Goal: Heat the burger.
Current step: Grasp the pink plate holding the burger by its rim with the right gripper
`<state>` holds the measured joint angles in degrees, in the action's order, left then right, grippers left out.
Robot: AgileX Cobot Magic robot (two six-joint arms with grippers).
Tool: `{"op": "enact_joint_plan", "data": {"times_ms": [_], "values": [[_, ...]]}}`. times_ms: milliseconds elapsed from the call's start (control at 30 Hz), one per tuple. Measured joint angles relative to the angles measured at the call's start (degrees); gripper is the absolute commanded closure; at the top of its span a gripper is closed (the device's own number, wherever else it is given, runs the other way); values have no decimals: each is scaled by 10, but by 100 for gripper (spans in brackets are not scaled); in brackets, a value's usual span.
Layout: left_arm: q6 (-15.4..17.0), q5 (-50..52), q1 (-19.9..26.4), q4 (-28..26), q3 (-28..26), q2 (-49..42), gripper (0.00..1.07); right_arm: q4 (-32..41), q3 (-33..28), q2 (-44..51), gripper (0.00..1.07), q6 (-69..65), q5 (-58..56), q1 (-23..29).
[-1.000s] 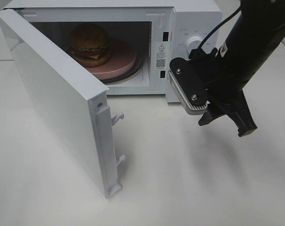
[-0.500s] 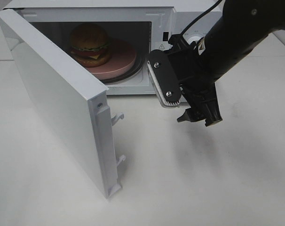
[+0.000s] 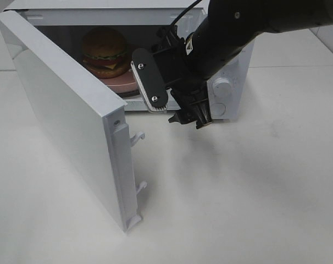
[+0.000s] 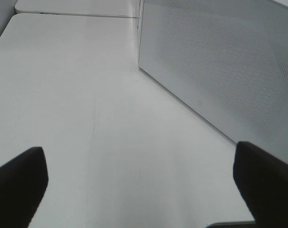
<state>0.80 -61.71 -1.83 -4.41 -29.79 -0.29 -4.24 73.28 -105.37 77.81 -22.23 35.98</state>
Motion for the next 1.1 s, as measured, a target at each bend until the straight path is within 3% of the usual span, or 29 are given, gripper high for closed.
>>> {"op": "enact_joint_plan", "data": {"times_ms": [667,1100], "values": [[0,0,0,0,0,0,8,-15,117,-109,22,-26,10,1],[0,0,0,0,0,0,8,-31,229,-208,23,-60,13,1]]}}
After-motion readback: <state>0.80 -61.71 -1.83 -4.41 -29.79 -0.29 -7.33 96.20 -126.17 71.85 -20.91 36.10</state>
